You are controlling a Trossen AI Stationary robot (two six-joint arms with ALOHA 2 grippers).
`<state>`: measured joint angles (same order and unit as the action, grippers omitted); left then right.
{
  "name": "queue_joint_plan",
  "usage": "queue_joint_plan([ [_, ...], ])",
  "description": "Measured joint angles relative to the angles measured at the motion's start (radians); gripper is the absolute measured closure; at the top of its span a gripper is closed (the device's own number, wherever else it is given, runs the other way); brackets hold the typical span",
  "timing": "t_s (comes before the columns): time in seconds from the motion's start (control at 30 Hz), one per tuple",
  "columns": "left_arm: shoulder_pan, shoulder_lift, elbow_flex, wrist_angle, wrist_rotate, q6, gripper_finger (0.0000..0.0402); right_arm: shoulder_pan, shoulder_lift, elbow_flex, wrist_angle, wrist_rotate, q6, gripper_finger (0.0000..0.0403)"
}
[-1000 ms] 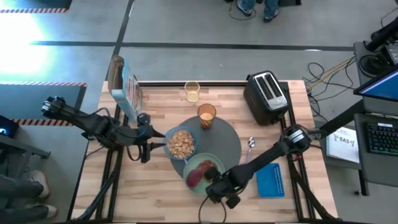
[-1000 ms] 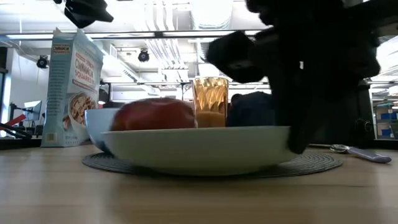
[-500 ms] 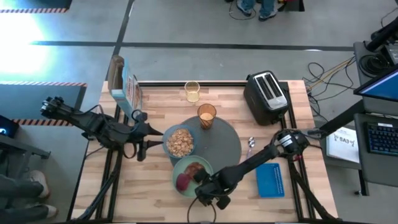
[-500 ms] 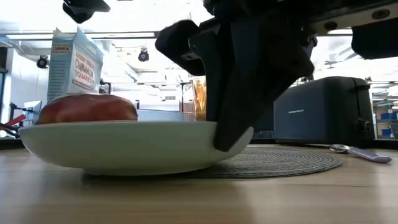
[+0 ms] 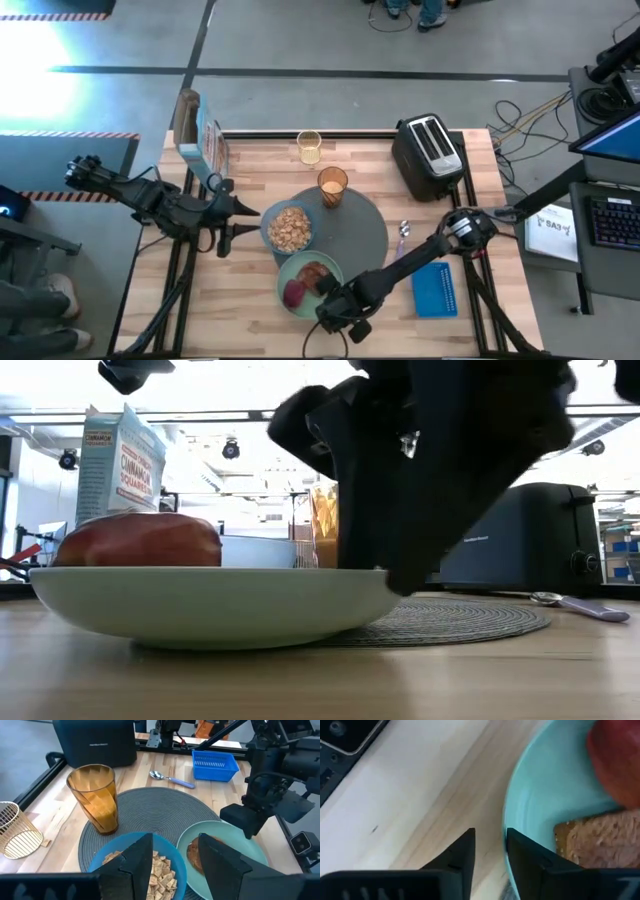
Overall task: Arrange a breakfast setting
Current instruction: Move the green plate to the bottom side of the table mat, then move the blue bowl to the right side of the table mat
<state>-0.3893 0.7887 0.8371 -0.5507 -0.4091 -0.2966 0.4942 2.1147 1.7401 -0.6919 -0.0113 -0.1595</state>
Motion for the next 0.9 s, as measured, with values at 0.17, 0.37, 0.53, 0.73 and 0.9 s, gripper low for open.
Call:
queue_joint_plan([
  [0.17, 0.0, -0.006, 0.0, 0.0, 0.0, -0.007, 0.0261, -0.002, -0.049, 0.0, -0.05, 0.03, 0.083, 0.0273],
  [0.37, 0.0, -0.008, 0.0, -0.005, 0.001, -0.004, 0.0261, -0.016, -0.159, 0.001, -0.049, 0.255, 0.275, 0.0263],
  [0.53, 0.0, -0.008, 0.0, -0.005, -0.017, -0.048, 0.0261, -0.135, -0.189, 0.002, -0.125, 0.466, 0.799, 0.0272],
  [0.73, 0.0, -0.01, 0.0, -0.004, -0.062, -0.115, 0.0261, -0.293, -0.166, 0.0, -0.165, 0.302, 1.129, 0.0277],
  [0.9, 0.0, -0.022, 0.0, -0.012, -0.06, -0.106, 0.0261, -0.35, -0.159, 0.0, -0.07, 0.267, 1.159, 0.0273],
])
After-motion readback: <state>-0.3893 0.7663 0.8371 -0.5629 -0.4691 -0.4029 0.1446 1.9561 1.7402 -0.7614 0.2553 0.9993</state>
